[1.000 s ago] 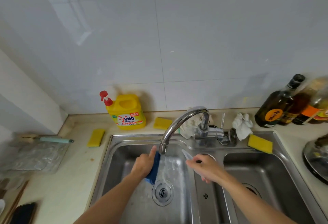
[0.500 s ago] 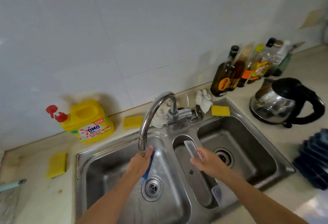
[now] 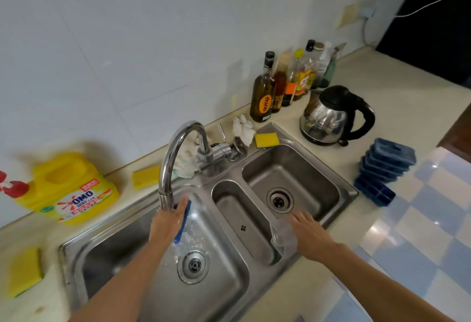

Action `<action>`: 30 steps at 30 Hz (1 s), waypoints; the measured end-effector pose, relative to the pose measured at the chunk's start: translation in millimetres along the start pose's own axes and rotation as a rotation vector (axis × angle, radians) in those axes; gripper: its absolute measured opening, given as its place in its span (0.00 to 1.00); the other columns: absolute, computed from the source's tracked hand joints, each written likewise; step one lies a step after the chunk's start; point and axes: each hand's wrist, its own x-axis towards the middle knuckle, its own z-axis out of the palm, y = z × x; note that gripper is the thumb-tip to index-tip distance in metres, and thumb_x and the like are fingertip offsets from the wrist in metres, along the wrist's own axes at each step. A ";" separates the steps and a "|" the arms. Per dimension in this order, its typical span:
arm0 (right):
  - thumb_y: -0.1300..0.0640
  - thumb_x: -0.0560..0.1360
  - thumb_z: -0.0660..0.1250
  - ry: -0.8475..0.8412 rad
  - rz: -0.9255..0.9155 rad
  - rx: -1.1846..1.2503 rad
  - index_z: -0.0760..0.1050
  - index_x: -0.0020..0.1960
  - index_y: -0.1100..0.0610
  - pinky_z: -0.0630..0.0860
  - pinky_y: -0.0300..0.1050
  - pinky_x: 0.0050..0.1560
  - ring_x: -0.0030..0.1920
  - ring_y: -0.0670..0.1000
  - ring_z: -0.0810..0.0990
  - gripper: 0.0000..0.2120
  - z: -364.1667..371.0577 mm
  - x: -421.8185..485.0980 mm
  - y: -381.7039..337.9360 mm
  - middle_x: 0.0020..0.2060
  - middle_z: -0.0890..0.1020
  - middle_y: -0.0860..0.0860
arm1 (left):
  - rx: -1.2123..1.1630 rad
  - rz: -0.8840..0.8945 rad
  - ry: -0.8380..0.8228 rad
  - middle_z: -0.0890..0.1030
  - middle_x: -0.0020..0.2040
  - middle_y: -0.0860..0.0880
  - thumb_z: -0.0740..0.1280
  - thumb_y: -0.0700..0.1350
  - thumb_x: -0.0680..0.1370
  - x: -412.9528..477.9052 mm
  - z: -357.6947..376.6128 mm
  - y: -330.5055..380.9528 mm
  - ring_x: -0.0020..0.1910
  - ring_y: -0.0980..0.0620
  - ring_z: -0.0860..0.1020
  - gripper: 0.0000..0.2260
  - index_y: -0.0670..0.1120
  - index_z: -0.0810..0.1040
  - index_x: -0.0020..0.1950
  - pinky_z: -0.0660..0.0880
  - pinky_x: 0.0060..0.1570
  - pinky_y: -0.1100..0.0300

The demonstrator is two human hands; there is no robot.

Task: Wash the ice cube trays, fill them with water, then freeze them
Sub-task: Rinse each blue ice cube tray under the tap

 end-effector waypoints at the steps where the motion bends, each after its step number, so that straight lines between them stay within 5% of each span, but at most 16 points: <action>1: 0.59 0.74 0.74 -0.001 -0.010 -0.053 0.62 0.75 0.54 0.66 0.54 0.75 0.75 0.57 0.61 0.34 2.0 -0.5 2.4 0.74 0.64 0.52 | 0.112 0.053 -0.033 0.80 0.42 0.46 0.57 0.67 0.80 -3.1 1.8 0.3 0.38 0.48 0.77 0.27 0.45 0.81 0.52 0.74 0.44 0.55; 3: 0.64 0.73 0.74 0.012 -0.043 -0.143 0.62 0.76 0.54 0.64 0.55 0.76 0.76 0.59 0.60 0.36 4.9 0.7 8.1 0.75 0.62 0.54 | 0.148 0.073 0.003 0.79 0.38 0.46 0.55 0.64 0.82 -7.1 5.8 1.2 0.35 0.47 0.77 0.26 0.45 0.79 0.46 0.77 0.43 0.53; 6: 0.66 0.74 0.71 -0.005 -0.085 -0.210 0.59 0.78 0.53 0.60 0.57 0.77 0.78 0.61 0.58 0.37 6.6 2.9 16.2 0.77 0.59 0.57 | -0.115 -0.115 0.099 0.76 0.35 0.45 0.55 0.68 0.80 -14.2 3.2 1.1 0.34 0.45 0.76 0.28 0.45 0.72 0.38 0.73 0.35 0.55; 9: 0.66 0.74 0.71 -0.051 -0.126 -0.266 0.56 0.80 0.53 0.55 0.60 0.79 0.80 0.64 0.53 0.40 7.6 8.3 21.0 0.79 0.55 0.59 | -0.186 -0.154 0.073 0.78 0.36 0.43 0.54 0.68 0.80 -18.0 5.6 -0.1 0.33 0.46 0.76 0.26 0.46 0.72 0.40 0.70 0.33 0.58; 16: 0.59 0.76 0.72 -0.155 -0.197 -0.347 0.49 0.82 0.46 0.52 0.68 0.78 0.81 0.66 0.49 0.44 9.1 16.4 21.9 0.81 0.51 0.60 | -0.622 -0.372 -0.100 0.82 0.49 0.39 0.58 0.71 0.78 -30.7 16.6 -2.2 0.49 0.37 0.83 0.29 0.44 0.75 0.54 0.82 0.49 0.44; 21: 0.69 0.74 0.64 -0.048 -0.165 -0.101 0.49 0.82 0.47 0.55 0.60 0.79 0.82 0.62 0.46 0.43 -16.3 24.0 -4.1 0.82 0.49 0.56 | -0.966 -0.414 -0.163 0.83 0.55 0.39 0.57 0.60 0.83 -43.4 10.5 5.5 0.52 0.37 0.82 0.21 0.45 0.77 0.62 0.81 0.49 0.41; 26: 0.57 0.80 0.65 0.039 -0.283 0.232 0.55 0.82 0.55 0.60 0.50 0.76 0.79 0.55 0.59 0.34 -40.4 30.9 -68.7 0.78 0.61 0.54 | -1.211 -0.466 -0.156 0.80 0.62 0.37 0.57 0.55 0.83 -52.7 -2.9 6.1 0.61 0.35 0.80 0.18 0.45 0.76 0.64 0.77 0.60 0.36; 30: 0.46 0.80 0.65 -0.019 -0.289 0.580 0.63 0.78 0.55 0.68 0.46 0.70 0.70 0.53 0.73 0.30 -47.1 29.1 -139.2 0.72 0.73 0.53 | -1.349 -0.442 -0.178 0.82 0.56 0.39 0.53 0.53 0.83 -59.7 -9.6 6.7 0.59 0.37 0.80 0.20 0.43 0.76 0.65 0.76 0.59 0.41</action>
